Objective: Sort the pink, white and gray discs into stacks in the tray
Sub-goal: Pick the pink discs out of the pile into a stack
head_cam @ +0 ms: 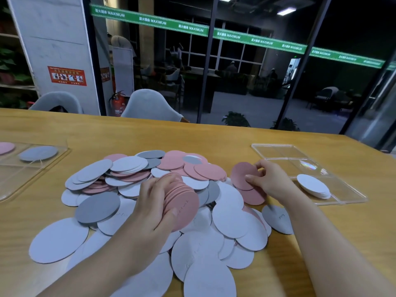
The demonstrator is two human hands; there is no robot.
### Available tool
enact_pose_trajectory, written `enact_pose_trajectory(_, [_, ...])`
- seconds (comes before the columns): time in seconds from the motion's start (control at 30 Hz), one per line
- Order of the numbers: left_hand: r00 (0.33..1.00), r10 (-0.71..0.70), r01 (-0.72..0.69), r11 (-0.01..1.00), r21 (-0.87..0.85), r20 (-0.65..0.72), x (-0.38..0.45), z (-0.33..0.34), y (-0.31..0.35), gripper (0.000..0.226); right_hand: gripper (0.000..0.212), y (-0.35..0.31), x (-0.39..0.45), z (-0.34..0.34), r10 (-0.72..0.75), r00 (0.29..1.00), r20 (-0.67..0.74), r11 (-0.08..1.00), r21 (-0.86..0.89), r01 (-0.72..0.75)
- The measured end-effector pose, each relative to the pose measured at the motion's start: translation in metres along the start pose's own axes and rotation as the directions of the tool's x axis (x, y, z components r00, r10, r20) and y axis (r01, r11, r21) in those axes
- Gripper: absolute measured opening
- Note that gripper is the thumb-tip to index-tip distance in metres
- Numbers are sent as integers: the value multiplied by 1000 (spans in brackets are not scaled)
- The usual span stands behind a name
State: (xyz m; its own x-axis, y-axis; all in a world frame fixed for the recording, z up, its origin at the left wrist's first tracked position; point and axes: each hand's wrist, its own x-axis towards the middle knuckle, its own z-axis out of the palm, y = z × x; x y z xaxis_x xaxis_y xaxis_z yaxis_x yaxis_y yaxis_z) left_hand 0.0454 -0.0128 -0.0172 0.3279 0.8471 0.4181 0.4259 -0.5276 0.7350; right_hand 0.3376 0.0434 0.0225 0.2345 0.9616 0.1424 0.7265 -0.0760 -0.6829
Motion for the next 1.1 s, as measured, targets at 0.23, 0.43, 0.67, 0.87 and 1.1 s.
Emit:
enact_pose_trajectory(0.23, [1000, -3, 3, 1000, -17, -6, 1, 0, -1, 65, 9, -35, -19, -11, -52, 996, -77, 954, 291, 72])
enact_pose_trajectory(0.43, [1000, -17, 16, 996, -86, -12, 2, 0, 2, 63, 21, -61, -57, -11, -232, 962, 143, 738, 670, 79])
enact_pose_trajectory(0.67, [999, -39, 36, 994, -99, -27, 8, 3, -3, 58, 19, -69, -73, 17, -356, 904, 238, 756, 642, 129])
enact_pose_trajectory(0.87, [1000, 26, -26, 999, -44, 4, 4, 2, -2, 57, 8, -74, -81, 41, -401, 905, 142, 852, 421, 311])
enact_pose_trajectory(1.1, [999, 21, -21, 1000, 12, 27, -2, 1, 5, 50, 26, -84, -93, 55, -441, 890, 113, 866, 311, 390])
